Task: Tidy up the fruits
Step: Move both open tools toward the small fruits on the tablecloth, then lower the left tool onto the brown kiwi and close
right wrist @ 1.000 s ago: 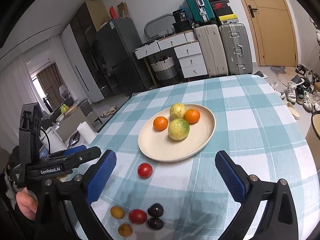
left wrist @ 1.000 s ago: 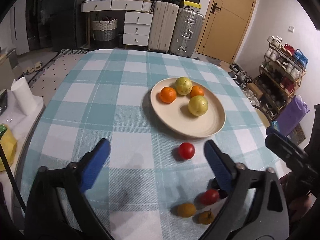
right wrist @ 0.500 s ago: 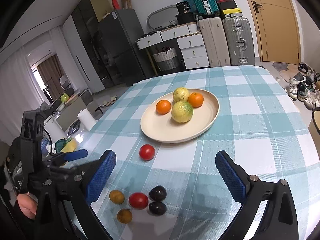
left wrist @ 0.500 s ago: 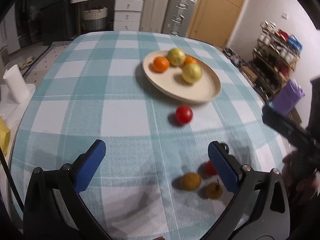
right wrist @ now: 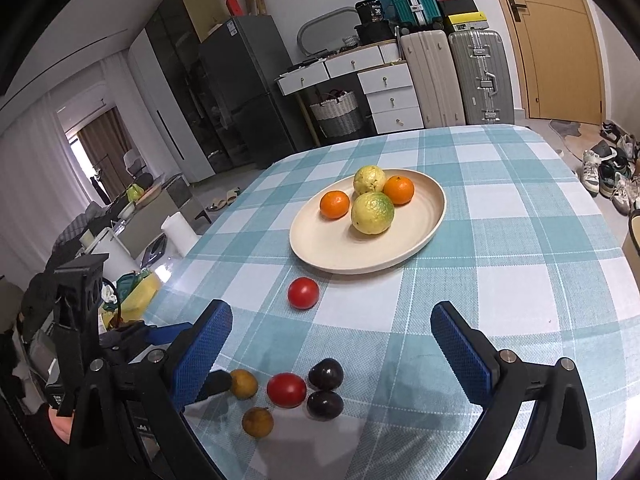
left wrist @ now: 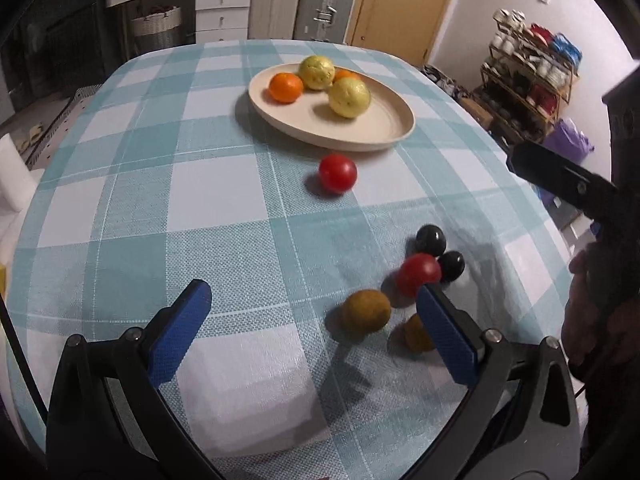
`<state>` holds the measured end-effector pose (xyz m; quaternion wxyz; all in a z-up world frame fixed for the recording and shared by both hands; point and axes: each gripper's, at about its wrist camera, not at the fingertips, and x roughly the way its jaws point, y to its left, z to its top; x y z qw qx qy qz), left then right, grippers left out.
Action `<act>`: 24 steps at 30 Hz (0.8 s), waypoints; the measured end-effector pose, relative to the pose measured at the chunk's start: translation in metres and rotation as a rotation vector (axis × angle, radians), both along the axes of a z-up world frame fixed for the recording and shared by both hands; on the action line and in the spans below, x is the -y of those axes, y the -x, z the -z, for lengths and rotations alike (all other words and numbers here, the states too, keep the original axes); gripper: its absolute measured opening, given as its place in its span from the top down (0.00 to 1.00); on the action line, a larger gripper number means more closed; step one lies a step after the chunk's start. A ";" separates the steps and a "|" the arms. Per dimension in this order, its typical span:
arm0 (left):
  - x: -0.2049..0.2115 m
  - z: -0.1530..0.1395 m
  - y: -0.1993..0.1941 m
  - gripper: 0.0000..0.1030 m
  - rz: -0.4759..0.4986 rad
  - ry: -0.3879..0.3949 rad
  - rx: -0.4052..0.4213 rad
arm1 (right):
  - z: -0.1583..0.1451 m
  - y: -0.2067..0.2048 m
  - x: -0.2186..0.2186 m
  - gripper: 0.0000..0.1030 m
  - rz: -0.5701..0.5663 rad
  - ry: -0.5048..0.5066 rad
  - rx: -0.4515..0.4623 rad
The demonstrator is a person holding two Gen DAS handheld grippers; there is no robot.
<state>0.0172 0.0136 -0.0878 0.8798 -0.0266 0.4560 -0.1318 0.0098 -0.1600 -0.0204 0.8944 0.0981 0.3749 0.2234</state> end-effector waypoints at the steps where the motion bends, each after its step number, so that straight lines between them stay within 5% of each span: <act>1: 0.001 0.001 0.000 0.01 0.004 -0.013 0.002 | 0.001 0.000 0.000 0.01 -0.002 0.000 -0.004; 9: 0.010 0.007 -0.003 0.01 0.040 -0.051 -0.009 | -0.001 0.004 -0.001 0.01 -0.012 0.001 0.010; 15: 0.008 0.007 -0.004 0.09 0.080 0.004 -0.020 | -0.002 0.006 0.005 0.01 -0.003 -0.010 0.020; 21: 0.012 0.010 -0.004 0.39 0.134 0.050 -0.050 | 0.003 0.008 0.008 0.01 -0.001 -0.019 0.008; 24: 0.016 0.013 -0.002 0.65 0.164 0.055 -0.064 | 0.006 0.010 0.008 0.01 -0.003 -0.020 0.000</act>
